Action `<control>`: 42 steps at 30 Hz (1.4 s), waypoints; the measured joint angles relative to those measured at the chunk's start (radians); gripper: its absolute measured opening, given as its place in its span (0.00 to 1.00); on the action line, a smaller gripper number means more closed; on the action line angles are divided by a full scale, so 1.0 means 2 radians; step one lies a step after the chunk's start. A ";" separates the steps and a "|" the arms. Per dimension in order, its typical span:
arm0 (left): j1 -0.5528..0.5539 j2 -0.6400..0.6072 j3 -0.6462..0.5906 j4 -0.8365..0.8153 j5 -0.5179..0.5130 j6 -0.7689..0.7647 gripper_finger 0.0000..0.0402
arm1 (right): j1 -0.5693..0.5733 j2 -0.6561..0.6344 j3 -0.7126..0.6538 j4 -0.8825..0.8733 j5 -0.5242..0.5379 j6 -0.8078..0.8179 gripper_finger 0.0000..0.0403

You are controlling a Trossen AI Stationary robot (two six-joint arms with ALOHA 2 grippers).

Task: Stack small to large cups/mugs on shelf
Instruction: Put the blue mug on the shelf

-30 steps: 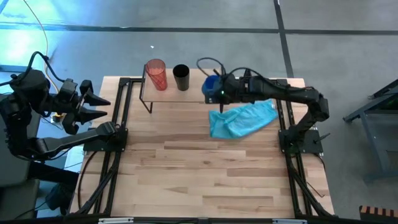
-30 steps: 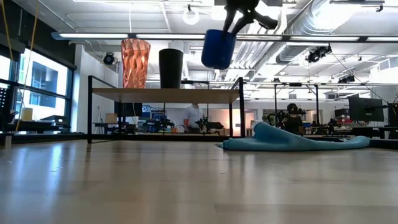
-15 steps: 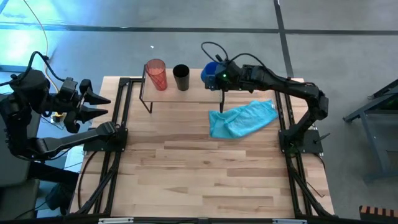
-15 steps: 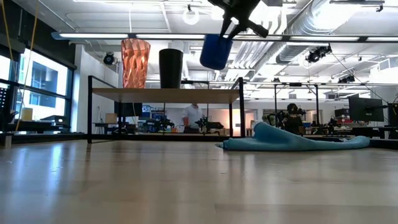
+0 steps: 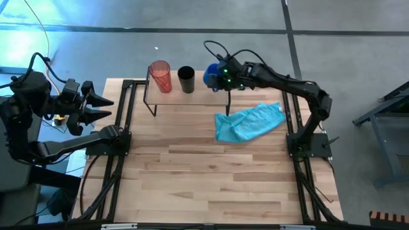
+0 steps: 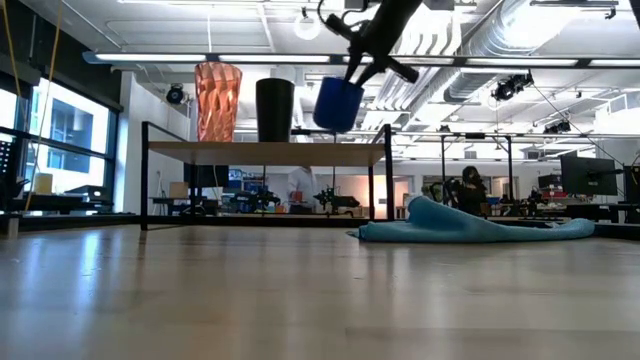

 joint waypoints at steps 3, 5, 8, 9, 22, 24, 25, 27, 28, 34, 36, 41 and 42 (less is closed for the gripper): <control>0.000 0.000 0.000 0.000 -0.002 0.000 0.48 | -0.001 0.010 0.000 0.000 -0.008 -0.002 0.03; 0.000 0.000 0.000 0.000 -0.004 0.000 0.48 | -0.001 0.015 0.000 0.000 -0.009 -0.002 0.03; 0.000 0.000 0.000 0.000 -0.006 -0.001 0.48 | -0.002 0.021 0.000 -0.001 -0.014 0.005 0.03; 0.000 0.000 0.000 0.000 -0.006 -0.003 0.48 | -0.003 0.022 0.000 -0.003 -0.016 0.007 0.03; 0.000 0.000 0.000 0.000 -0.006 -0.001 0.48 | -0.003 0.022 0.000 -0.019 -0.013 0.021 0.03; 0.000 0.000 0.000 0.000 -0.006 0.000 0.48 | -0.003 0.022 0.000 -0.019 -0.013 0.021 0.03; 0.000 0.000 0.000 0.000 -0.006 0.001 0.48 | -0.003 0.022 0.000 -0.019 -0.013 0.021 0.03; 0.000 0.000 0.000 0.000 -0.006 0.001 0.48 | -0.003 0.022 0.000 -0.016 -0.015 0.021 0.03; 0.000 0.000 0.000 0.000 -0.006 0.001 0.48 | -0.003 0.022 0.000 -0.014 -0.015 0.021 0.03; 0.000 0.000 0.000 -0.001 -0.006 0.002 0.48 | -0.004 0.024 0.000 -0.006 -0.026 0.021 0.03; 0.000 0.000 0.000 -0.001 -0.005 0.002 0.48 | -0.006 0.029 0.000 -0.007 -0.036 0.020 0.03; 0.000 0.000 0.000 -0.001 -0.005 0.000 0.48 | -0.006 0.041 0.000 0.004 -0.043 0.015 0.03; 0.000 0.000 0.000 -0.002 -0.005 -0.003 0.48 | -0.006 0.042 0.001 0.006 -0.043 0.015 0.03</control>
